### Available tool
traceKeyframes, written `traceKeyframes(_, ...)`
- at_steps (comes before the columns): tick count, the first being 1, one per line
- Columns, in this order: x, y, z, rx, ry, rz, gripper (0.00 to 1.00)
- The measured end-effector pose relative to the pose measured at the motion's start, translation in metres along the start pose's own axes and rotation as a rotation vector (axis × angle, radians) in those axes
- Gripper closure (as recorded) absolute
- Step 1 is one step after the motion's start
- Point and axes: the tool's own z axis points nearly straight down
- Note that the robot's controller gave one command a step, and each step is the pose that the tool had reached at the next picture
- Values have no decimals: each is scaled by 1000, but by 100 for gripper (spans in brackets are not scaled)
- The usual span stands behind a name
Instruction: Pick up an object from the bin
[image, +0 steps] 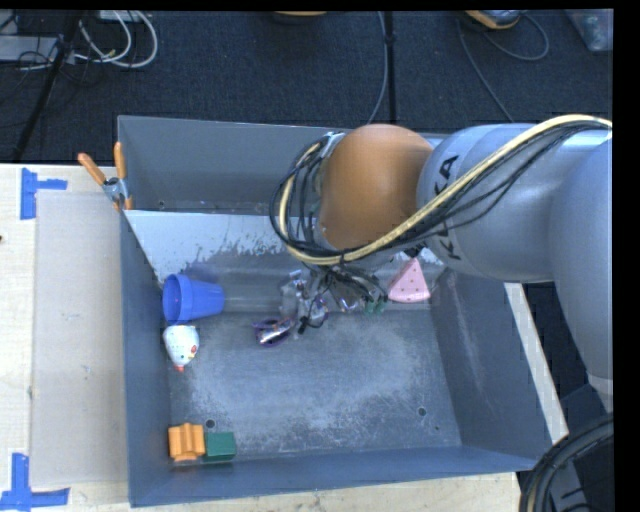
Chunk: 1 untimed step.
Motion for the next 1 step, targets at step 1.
traceKeyframes(1,23,1,-102,-6,34,61,100)
